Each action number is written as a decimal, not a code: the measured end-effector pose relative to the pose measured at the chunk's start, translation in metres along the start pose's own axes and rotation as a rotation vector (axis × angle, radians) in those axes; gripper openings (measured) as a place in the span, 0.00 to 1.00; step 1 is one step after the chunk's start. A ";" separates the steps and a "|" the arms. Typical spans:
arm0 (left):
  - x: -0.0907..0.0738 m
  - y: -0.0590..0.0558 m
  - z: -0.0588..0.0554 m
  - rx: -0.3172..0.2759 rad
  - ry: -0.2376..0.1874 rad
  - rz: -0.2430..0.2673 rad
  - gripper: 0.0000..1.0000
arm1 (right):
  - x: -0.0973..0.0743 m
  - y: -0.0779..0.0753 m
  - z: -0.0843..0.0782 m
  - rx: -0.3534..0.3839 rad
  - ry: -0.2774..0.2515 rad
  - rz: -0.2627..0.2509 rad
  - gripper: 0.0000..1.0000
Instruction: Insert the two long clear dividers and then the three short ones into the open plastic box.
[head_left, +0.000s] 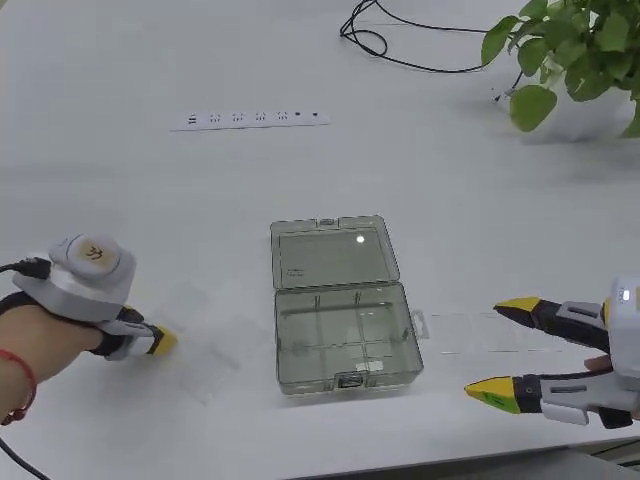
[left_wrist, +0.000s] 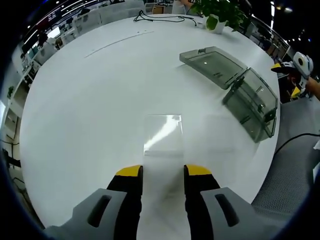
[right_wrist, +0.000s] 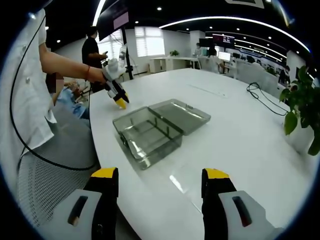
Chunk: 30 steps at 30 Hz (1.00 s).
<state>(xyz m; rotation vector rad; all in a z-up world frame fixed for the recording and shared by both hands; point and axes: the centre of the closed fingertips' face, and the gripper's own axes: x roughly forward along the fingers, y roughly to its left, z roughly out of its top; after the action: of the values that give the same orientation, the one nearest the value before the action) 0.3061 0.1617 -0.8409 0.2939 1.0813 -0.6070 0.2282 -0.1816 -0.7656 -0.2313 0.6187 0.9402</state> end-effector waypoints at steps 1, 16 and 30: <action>-0.001 -0.001 0.000 0.001 -0.003 0.000 0.31 | 0.000 0.000 0.000 -0.001 0.002 0.001 0.68; -0.016 -0.018 0.011 -0.106 -0.118 -0.050 0.30 | 0.002 0.009 0.015 -0.002 -0.012 0.015 0.65; -0.054 -0.061 0.046 -0.254 -0.343 -0.153 0.30 | 0.008 0.030 0.055 0.145 -0.123 0.030 0.59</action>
<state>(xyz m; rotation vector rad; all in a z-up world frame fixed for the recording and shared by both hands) 0.2860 0.1067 -0.7680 -0.1127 0.8404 -0.6222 0.2286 -0.1341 -0.7233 -0.0352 0.5753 0.9265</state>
